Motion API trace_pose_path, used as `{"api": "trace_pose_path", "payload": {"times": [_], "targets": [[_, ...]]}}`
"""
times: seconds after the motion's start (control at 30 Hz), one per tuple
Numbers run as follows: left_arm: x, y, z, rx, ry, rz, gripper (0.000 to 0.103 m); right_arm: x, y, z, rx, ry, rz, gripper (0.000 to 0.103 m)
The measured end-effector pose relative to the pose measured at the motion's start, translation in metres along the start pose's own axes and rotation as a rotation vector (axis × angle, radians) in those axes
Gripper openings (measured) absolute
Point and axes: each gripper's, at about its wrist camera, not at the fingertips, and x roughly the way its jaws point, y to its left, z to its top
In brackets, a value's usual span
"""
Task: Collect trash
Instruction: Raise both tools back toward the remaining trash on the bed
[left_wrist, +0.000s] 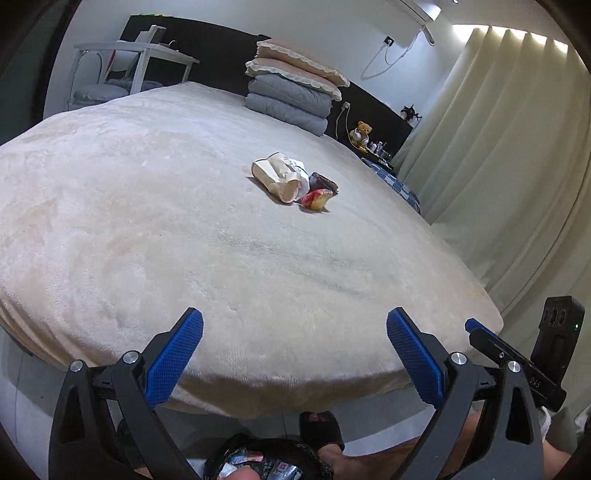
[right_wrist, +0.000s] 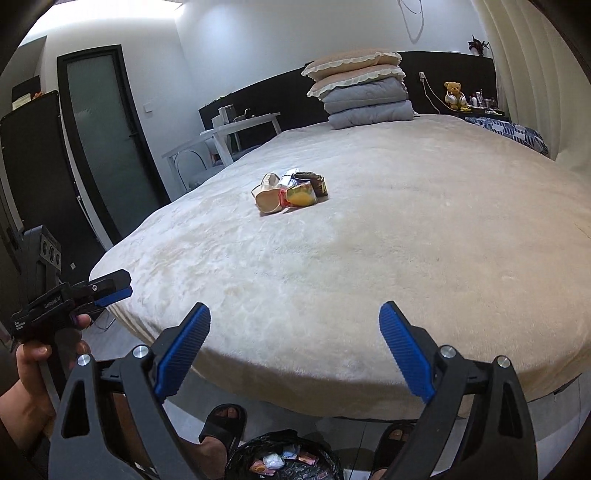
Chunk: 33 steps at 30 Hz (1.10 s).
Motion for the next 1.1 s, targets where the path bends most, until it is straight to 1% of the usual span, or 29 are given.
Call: {"api": "trace_pose_path", "payload": {"times": [0.13, 0.23, 0.43, 0.53, 0.73, 0.8, 1.0, 1.1], "targets": [[0.02, 0.012, 0.02, -0.043, -0.005, -0.044, 0.097, 0.018, -0.007, 0.015, 0.008, -0.006, 0.006, 0.092], [0.037, 0.02, 0.037, -0.074, -0.024, -0.077, 0.097, 0.032, -0.014, 0.027, 0.03, -0.013, 0.011, 0.092], [0.075, 0.039, 0.07, -0.155, -0.062, -0.091, 0.097, 0.065, -0.023, 0.05, 0.061, -0.005, 0.032, 0.092], [0.093, 0.043, 0.083, -0.174, -0.066, -0.097, 0.097, 0.082, -0.024, 0.059, 0.056, 0.004, 0.032, 0.092], [0.131, 0.047, 0.104, -0.198, -0.039, -0.109, 0.097, 0.112, -0.029, 0.077, 0.054, 0.015, 0.035, 0.092], [0.143, 0.046, 0.112, -0.198, -0.024, -0.097, 0.097, 0.118, -0.031, 0.081, 0.061, 0.016, 0.04, 0.092], [0.179, 0.051, 0.127, -0.213, 0.002, -0.102, 0.097, 0.128, -0.034, 0.087, 0.044, 0.019, 0.029, 0.092], [0.194, 0.061, 0.133, -0.251, 0.012, -0.12, 0.097, 0.133, -0.034, 0.089, 0.027, 0.024, 0.025, 0.092]]}}
